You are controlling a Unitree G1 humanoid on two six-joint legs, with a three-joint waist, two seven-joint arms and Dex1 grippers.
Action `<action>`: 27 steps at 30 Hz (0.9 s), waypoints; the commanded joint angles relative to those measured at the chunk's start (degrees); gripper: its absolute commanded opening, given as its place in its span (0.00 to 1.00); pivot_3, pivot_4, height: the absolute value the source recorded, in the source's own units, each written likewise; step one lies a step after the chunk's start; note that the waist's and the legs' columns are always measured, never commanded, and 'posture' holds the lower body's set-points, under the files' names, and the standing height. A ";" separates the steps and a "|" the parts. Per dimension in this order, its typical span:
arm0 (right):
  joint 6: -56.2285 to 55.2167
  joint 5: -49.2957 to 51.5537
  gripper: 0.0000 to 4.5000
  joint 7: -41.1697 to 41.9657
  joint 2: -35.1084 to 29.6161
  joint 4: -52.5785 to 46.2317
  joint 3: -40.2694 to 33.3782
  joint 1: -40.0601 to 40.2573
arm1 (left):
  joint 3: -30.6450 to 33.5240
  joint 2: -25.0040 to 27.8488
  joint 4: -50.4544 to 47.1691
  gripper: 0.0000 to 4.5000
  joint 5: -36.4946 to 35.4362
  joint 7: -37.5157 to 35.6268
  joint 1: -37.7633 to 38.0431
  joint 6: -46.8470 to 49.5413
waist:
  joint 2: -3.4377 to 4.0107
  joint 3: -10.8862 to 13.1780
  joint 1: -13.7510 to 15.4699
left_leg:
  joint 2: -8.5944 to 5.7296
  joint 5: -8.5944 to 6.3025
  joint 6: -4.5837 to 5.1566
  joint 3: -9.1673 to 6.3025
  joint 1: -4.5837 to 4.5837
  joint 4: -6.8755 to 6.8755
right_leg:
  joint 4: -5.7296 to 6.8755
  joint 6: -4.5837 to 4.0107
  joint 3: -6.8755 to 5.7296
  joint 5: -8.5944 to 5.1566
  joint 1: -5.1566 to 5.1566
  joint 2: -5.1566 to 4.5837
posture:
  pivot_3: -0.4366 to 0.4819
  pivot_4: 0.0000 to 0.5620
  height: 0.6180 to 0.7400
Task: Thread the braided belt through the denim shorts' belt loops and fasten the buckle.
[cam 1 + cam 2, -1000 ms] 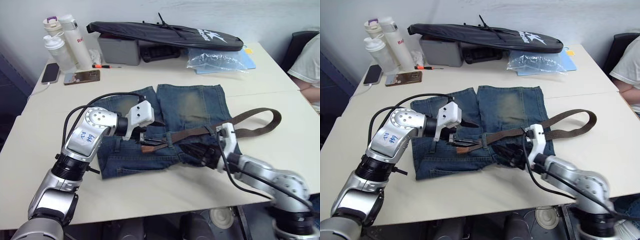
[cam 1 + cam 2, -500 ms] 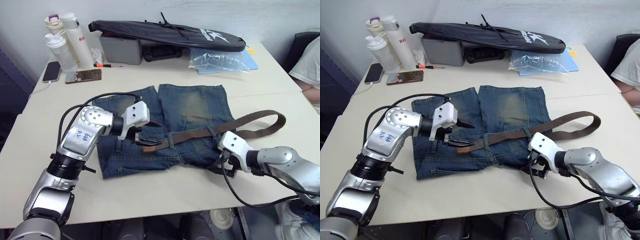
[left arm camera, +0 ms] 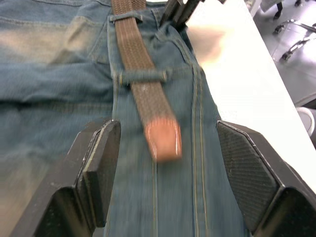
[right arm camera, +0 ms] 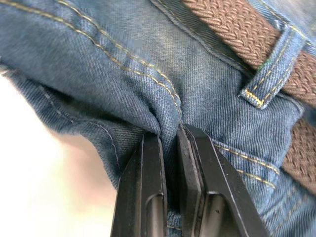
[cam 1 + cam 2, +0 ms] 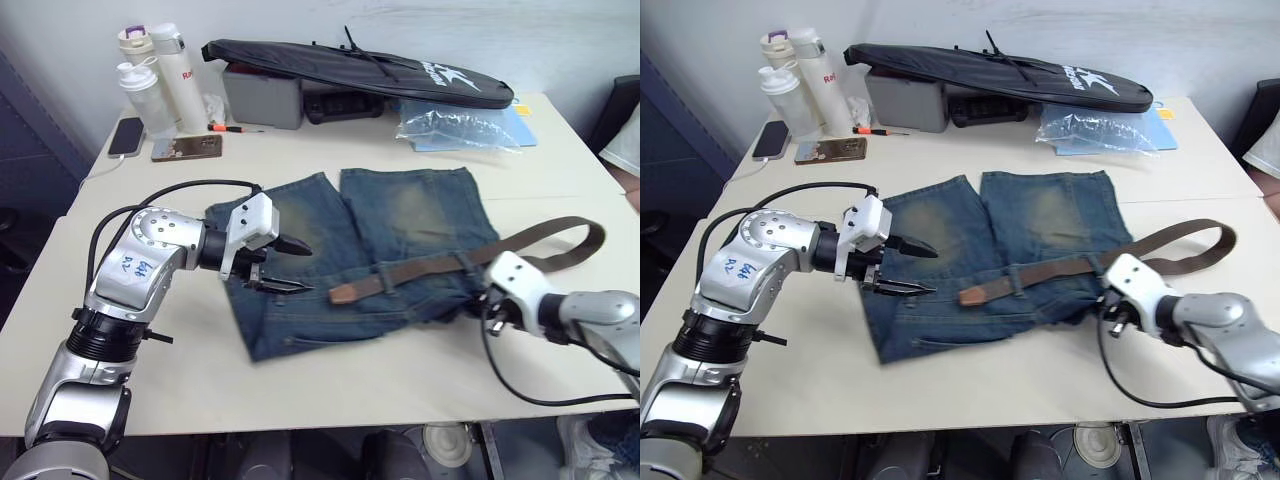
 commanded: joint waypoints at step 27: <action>19.82 14.96 0.98 10.50 -3.40 -21.87 -23.42 2.39 | -3.27 -5.22 -0.53 0.76 1.15 1.32 -1.90 -1.56 | 0.17 0.27 -1.31 | -0.07 0.03 -0.01 -0.01 -0.04 -0.08 | 0.00 0.00 -0.01 0.03 -0.06 0.14 | 0.48 0.27 0.33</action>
